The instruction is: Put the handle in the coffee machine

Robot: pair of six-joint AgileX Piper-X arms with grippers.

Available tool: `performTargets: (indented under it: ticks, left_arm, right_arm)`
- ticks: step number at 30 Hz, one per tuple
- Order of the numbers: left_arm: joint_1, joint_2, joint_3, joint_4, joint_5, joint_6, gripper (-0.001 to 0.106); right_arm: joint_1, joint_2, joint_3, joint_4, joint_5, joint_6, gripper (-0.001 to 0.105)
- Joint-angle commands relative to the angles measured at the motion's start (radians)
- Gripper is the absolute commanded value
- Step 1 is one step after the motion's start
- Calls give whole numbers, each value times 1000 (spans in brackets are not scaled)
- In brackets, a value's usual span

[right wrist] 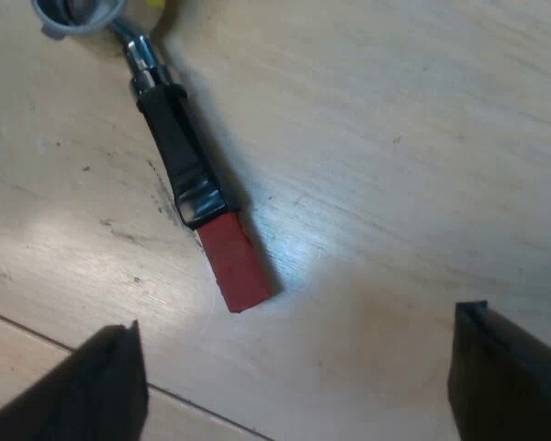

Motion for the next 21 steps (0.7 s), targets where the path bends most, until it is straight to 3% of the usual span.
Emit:
performTargets:
  ticks: [1,2,4,7,12,21]
  left_arm:
    - [-61,33,-7,-2,5,32,81]
    - [-77,43,-7,-2,5,33,81]
    - [-114,67,-7,-2,5,33,81]
    - [-147,102,-7,-2,5,33,81]
    - [-203,187,-7,-9,5,54,81]
    - [-273,303,12,-181,-55,56,81]
  right_arm:
    - [49,52,-10,20,9,-18,50]
    - [57,63,-10,20,15,-18,46]
    - [86,99,-10,10,19,-15,24]
    - [120,145,-10,-15,19,-15,-1]
    - [158,227,-10,-60,66,12,0]
    - [162,322,70,-137,65,16,0]
